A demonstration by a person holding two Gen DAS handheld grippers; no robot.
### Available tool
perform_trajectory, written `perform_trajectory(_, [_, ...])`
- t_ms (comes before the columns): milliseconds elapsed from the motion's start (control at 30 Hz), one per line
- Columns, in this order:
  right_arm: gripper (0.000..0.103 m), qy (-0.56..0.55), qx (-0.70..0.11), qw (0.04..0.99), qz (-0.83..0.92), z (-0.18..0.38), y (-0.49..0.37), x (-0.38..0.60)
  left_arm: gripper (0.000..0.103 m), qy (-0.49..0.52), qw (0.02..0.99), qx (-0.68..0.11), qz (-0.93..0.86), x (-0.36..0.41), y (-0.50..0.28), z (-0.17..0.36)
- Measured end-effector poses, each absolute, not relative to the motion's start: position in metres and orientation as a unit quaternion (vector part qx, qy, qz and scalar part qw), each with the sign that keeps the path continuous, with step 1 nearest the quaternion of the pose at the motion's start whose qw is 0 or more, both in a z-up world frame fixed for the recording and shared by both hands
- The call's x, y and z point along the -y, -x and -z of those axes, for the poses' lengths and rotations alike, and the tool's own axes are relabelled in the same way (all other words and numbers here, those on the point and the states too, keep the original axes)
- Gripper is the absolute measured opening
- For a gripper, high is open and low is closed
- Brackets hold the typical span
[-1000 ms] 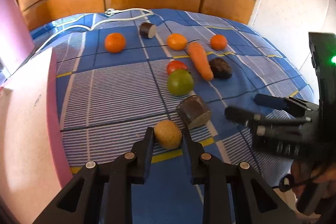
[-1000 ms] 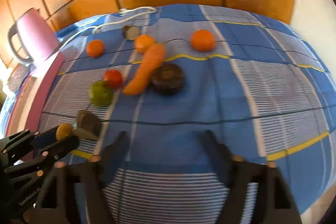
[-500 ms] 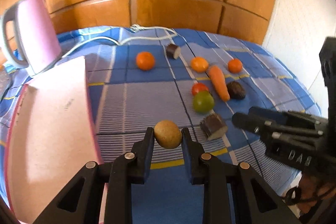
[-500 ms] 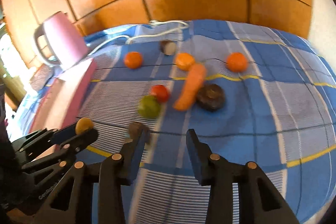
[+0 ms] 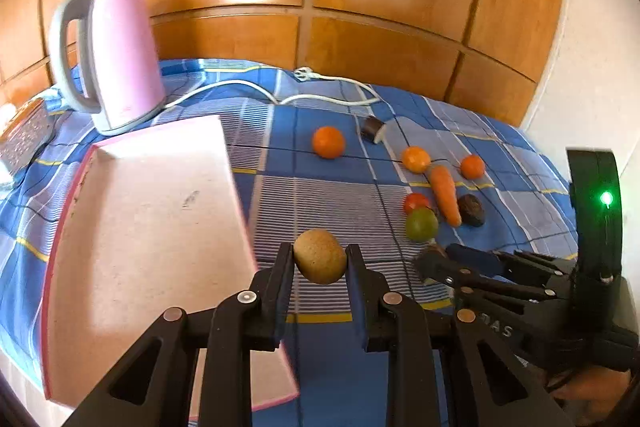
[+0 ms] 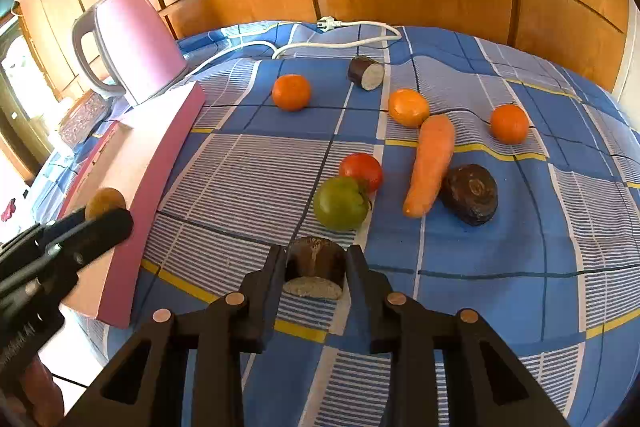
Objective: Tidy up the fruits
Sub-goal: 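Grasp the small yellow ball with the left tool while the right tool grasps the dark brown chunk, then carry both items over the white tray and open both tools to release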
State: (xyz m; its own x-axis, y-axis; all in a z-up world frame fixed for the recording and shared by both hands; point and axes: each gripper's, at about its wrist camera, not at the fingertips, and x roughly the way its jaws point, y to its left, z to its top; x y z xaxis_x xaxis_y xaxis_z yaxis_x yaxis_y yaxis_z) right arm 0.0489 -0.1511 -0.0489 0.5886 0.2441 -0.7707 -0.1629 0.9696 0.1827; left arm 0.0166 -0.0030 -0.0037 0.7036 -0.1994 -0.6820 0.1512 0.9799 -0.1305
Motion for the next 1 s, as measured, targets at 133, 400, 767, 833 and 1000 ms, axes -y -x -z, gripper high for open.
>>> perform_trajectory(133, [0.032,-0.031,-0.439,0.891,-0.115,0.05,-0.043,0.149,0.026,0.049,0.924,-0.373,0.076,-0.013,-0.017,0.002])
perform_trajectory(400, [0.031,-0.04,-0.436,0.89,-0.125,0.041,-0.042,0.143,0.026,0.078,0.928,-0.363,0.015,-0.058,-0.021,-0.003])
perform_trajectory(767, [0.031,-0.025,-0.423,0.882,-0.206,0.009,-0.055,0.084,0.04,0.119,0.929,-0.342,-0.078,-0.119,-0.025,-0.011])
perform_trajectory(833, [0.031,-0.018,-0.419,0.879,-0.226,0.001,-0.059,0.067,0.043,0.125,0.928,-0.341,-0.088,-0.123,-0.024,-0.011])
perform_trajectory(1000, [0.031,-0.001,-0.397,0.879,-0.265,-0.017,-0.071,0.02,0.043,0.138,0.923,-0.343,-0.104,-0.133,-0.023,-0.01])
